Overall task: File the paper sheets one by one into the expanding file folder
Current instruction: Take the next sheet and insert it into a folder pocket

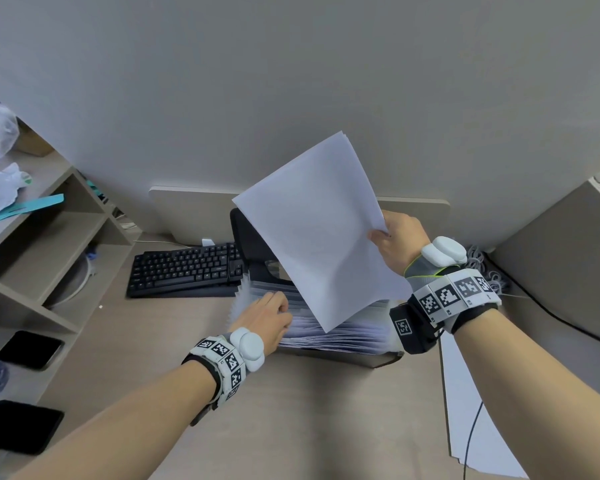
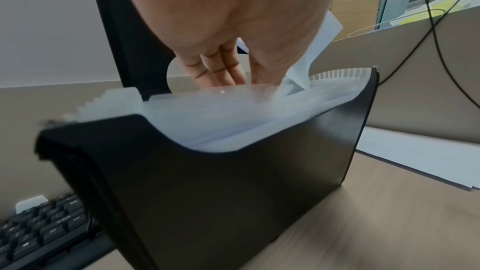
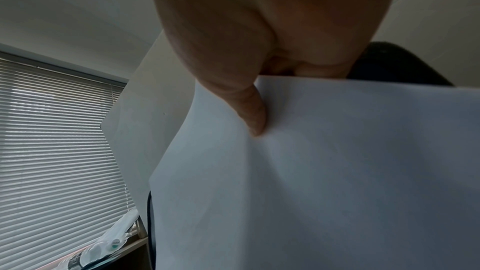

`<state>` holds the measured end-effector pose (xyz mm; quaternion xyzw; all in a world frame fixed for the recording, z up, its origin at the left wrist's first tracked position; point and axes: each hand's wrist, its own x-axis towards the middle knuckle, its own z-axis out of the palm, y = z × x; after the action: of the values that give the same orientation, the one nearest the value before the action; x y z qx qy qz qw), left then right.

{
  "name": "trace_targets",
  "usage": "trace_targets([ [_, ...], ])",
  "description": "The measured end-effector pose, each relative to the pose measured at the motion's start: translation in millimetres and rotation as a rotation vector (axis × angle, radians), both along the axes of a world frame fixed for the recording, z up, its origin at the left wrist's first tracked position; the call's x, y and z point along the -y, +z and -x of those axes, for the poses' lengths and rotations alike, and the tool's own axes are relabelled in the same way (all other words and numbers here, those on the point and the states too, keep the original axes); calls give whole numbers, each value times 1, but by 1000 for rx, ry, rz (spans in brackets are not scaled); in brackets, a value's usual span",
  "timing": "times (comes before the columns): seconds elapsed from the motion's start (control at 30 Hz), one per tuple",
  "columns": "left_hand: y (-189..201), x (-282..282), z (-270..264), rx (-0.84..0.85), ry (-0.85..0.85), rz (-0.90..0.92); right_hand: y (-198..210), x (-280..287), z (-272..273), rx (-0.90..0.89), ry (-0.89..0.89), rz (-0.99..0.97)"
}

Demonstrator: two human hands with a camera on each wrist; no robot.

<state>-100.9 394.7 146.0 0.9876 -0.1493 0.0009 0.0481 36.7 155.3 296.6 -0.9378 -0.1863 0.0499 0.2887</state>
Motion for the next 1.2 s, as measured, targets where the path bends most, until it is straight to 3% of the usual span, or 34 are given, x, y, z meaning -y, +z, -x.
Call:
trace_targets([
  [0.3, 1, 8, -13, -148, -70, -18, -1, 1, 0, 2, 10, -10],
  [0.53, -7, 1, -10, -26, -124, 39, -1, 2, -8, -2, -11, -6],
  [0.7, -4, 3, -9, -127, -132, 13, 1, -2, -10, -15, -7, 2],
  [0.83, 5, 7, -9, -264, -18, 71, 2, -3, -10, -19, -13, -2],
  [1.03, 1, 8, -7, -387, 282, 322, 4, -4, -8, -42, 2, -14],
  [1.1, 3, 16, -8, -452, 274, 246, 3, -3, -9, -43, -6, -16],
  [1.2, 1, 27, -6, -475, 132, -34, 4, -1, -9, -44, -20, -18],
])
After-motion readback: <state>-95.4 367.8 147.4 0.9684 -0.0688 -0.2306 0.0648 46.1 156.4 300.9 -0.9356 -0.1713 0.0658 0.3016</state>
